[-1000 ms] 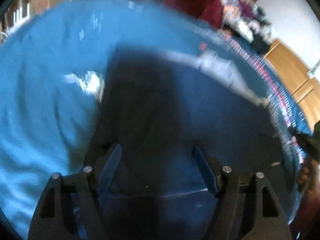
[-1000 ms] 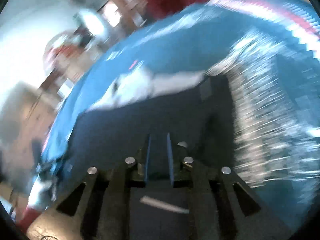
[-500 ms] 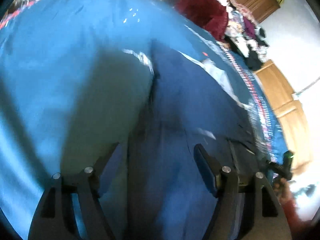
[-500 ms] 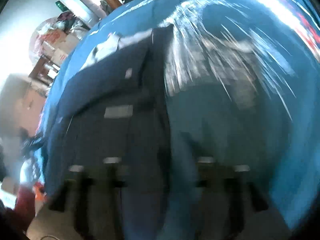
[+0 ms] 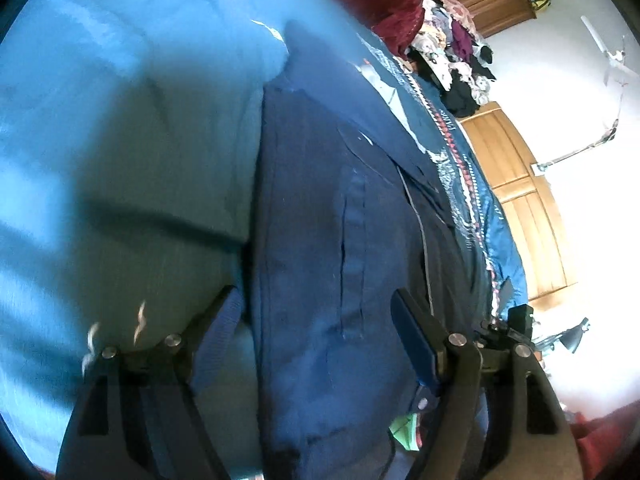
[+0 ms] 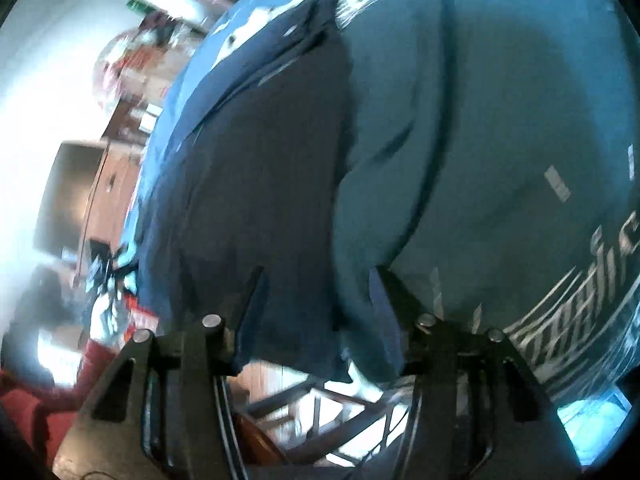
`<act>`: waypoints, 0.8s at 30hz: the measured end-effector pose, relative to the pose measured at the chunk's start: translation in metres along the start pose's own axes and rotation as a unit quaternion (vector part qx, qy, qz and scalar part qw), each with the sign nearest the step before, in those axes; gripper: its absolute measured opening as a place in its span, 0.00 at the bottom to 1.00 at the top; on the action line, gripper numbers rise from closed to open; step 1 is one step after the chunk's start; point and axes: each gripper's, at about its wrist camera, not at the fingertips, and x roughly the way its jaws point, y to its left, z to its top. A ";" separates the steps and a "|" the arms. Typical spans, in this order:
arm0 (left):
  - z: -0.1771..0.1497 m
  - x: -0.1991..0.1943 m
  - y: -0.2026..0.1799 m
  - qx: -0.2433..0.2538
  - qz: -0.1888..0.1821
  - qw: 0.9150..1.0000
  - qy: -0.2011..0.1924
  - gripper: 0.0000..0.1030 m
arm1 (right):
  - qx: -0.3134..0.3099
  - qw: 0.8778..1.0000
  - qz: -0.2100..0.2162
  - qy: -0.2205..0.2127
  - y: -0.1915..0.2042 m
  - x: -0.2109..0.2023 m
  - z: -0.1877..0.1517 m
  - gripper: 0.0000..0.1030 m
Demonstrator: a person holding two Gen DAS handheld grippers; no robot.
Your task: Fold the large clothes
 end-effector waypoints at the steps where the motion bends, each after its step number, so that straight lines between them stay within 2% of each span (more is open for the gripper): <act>1: -0.001 0.000 -0.001 0.000 -0.006 1.000 0.005 0.76 | -0.009 1.000 0.002 0.017 0.002 0.007 -0.001 0.50; 4: -0.007 0.000 0.003 0.004 -0.022 0.999 0.025 0.76 | -0.016 0.999 -0.008 0.043 -0.002 0.024 -0.001 0.50; 8: -0.004 -0.001 0.008 0.009 -0.041 0.998 0.047 0.76 | -0.024 0.999 0.013 0.047 -0.004 0.036 0.000 0.50; 13: -0.005 0.002 -0.004 0.053 -0.020 0.995 0.081 0.76 | -0.044 0.997 0.041 0.056 0.002 0.043 -0.002 0.49; 16: -0.008 0.007 -0.014 0.071 -0.025 0.993 0.095 0.75 | -0.055 0.996 0.049 0.056 0.013 0.043 -0.008 0.47; 17: -0.010 0.009 -0.018 0.082 -0.030 0.991 0.100 0.71 | -0.057 0.996 0.053 0.053 0.013 0.042 -0.009 0.47; 21: -0.017 0.020 -0.030 0.101 -0.049 0.987 0.117 0.71 | -0.060 0.996 0.041 0.049 0.010 0.043 -0.011 0.45; 24: -0.015 0.025 -0.028 0.092 -0.050 0.987 0.120 0.71 | -0.059 0.997 0.024 0.043 0.006 0.043 -0.010 0.36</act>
